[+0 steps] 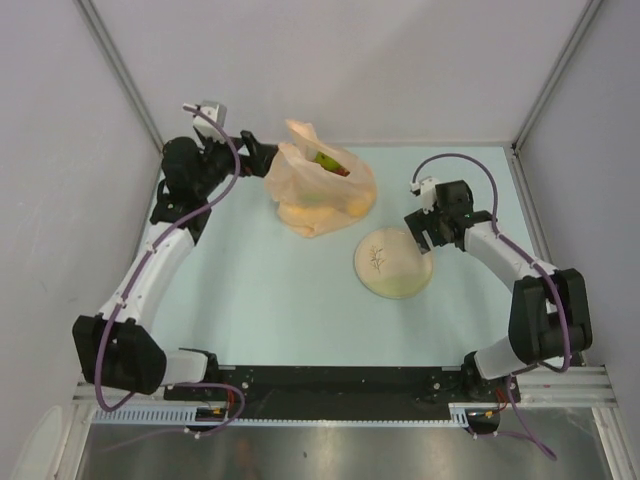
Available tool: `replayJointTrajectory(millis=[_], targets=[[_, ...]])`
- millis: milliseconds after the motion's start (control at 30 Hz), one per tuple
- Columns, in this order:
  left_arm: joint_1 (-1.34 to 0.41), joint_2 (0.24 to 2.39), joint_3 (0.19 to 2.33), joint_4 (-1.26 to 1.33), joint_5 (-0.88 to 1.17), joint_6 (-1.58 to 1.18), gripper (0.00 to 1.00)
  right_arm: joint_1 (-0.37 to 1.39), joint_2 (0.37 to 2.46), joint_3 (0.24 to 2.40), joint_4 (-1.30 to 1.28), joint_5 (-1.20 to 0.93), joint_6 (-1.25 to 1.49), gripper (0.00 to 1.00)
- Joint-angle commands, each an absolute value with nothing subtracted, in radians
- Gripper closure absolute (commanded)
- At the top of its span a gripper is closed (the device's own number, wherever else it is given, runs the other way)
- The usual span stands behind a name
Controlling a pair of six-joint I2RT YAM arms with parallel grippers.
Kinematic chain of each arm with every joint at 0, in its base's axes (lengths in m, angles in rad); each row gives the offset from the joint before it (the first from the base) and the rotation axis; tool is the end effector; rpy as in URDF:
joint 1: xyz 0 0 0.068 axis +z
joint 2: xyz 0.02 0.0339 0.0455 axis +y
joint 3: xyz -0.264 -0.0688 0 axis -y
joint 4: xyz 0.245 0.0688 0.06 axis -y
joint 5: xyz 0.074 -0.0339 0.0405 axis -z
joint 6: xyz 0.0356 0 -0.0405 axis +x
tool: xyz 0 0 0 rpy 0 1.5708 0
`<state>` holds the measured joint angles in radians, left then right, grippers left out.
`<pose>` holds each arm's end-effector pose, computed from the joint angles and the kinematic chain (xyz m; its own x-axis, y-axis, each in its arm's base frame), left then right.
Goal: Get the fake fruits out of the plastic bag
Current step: Move the plate to the center of the board.
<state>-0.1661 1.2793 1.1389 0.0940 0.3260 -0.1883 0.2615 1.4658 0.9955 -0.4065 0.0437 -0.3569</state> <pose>0.2967 -0.0613 0.3865 -0.1333 -0.1575 -0.9785 0.4552 0.8673 -0.2016 0.2979 0.0781 0.2343 -0.6150 -0.5259 -0.5876 -0.4761 0.8416 -0.2549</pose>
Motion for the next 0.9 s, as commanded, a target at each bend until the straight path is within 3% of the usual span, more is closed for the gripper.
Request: replayJointTrajectory(millis=[0, 100, 300, 867], targets=[[-0.204, 1.394, 1.337, 0.089, 0.438, -0.328, 0.00, 0.195, 1.537, 1.039, -0.336, 0.067, -0.331, 0.08], [-0.210, 1.512, 1.496, 0.011, 0.543, -0.333, 0.00, 0.187, 1.585, 1.039, -0.262, 0.118, -0.354, 0.08], [-0.229, 1.588, 1.594, -0.057, 0.520, -0.382, 0.00, 0.222, 1.626, 1.042, -0.270, 0.104, -0.413, 0.07], [-0.224, 1.433, 1.474, -0.304, 0.313, -0.416, 0.00, 0.017, 1.720, 1.031, -0.198, 0.281, -0.410, 0.11]])
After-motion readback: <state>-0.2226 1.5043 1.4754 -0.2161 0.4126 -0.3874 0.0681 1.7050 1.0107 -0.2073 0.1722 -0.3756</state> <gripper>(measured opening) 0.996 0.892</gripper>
